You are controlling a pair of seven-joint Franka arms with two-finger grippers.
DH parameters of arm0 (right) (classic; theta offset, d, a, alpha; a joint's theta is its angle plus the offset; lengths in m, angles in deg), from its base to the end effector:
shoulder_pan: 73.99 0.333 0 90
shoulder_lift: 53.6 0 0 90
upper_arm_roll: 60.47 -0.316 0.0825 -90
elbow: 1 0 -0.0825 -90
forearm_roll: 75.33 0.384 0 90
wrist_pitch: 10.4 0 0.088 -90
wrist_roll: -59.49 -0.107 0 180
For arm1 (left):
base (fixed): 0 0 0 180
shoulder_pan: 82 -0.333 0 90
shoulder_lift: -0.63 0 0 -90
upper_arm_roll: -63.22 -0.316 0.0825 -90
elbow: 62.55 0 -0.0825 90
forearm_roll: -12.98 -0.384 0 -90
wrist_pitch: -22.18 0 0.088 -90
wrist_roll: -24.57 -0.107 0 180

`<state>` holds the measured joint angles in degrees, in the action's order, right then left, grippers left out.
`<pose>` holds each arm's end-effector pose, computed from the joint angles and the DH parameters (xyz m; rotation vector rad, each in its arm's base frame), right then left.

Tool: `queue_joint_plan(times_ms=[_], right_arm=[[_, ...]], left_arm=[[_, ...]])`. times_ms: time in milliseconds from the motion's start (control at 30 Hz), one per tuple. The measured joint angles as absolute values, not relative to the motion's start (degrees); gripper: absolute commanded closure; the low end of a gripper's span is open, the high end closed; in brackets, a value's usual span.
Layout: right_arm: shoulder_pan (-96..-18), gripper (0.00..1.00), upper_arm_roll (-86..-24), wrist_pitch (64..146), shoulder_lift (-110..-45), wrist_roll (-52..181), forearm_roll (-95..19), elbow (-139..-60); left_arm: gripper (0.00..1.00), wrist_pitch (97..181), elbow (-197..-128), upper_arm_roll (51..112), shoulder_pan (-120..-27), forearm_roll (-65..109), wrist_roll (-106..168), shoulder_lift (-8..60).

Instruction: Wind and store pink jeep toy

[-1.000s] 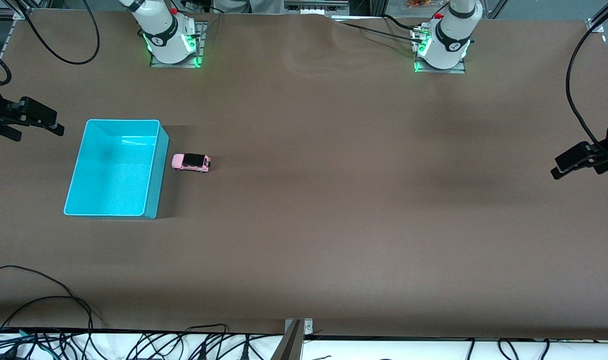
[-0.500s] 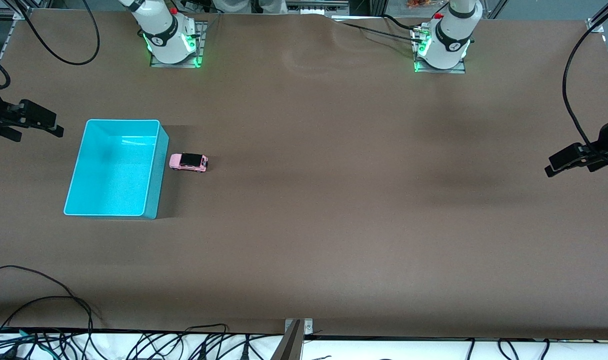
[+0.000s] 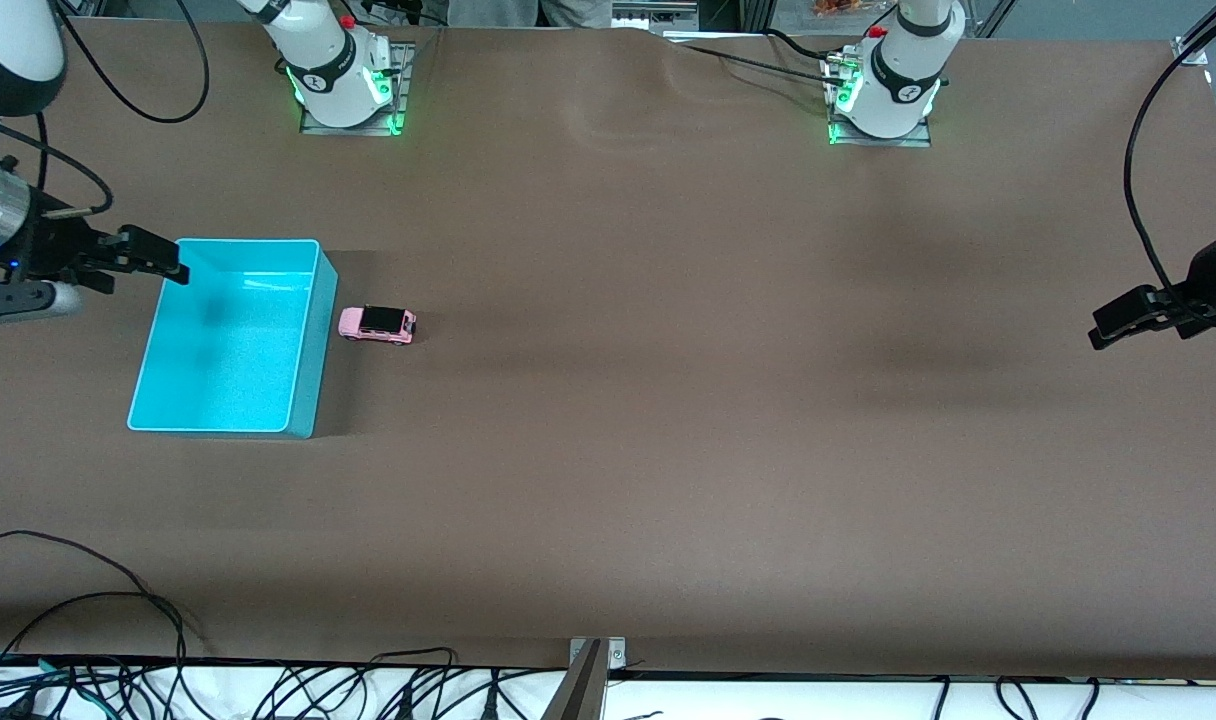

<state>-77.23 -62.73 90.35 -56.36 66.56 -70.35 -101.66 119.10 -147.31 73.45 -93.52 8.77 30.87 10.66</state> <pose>0.5733 -0.0025 0.5252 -3.0481 -0.1343 0.0616 0.6165 0.0301 0.5779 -3.0941 -0.1989 -0.0647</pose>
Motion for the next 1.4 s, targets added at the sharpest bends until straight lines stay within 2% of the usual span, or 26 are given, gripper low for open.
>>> queue_joint_plan(times_ms=[467, 1067, 1400], right_arm=[[-76.78, 0.0, -71.07, 109.07, -53.07, 53.64, -70.24, -119.39], [-76.79, 0.0, -73.91, 119.9, -53.11, 53.39, -70.24, -131.68], [-76.3, 0.0, -74.76, 125.36, -56.97, 49.93, -70.24, -133.8]], left_arm=[[0.0, 118.9, -148.87, 74.04, -93.53, 8.77, 30.87, 8.97], [0.0, 118.9, -149.42, 74.12, -93.53, 8.77, 30.89, 8.71], [0.0, 118.9, -149.49, 74.12, -93.53, 8.77, 30.89, 8.71]])
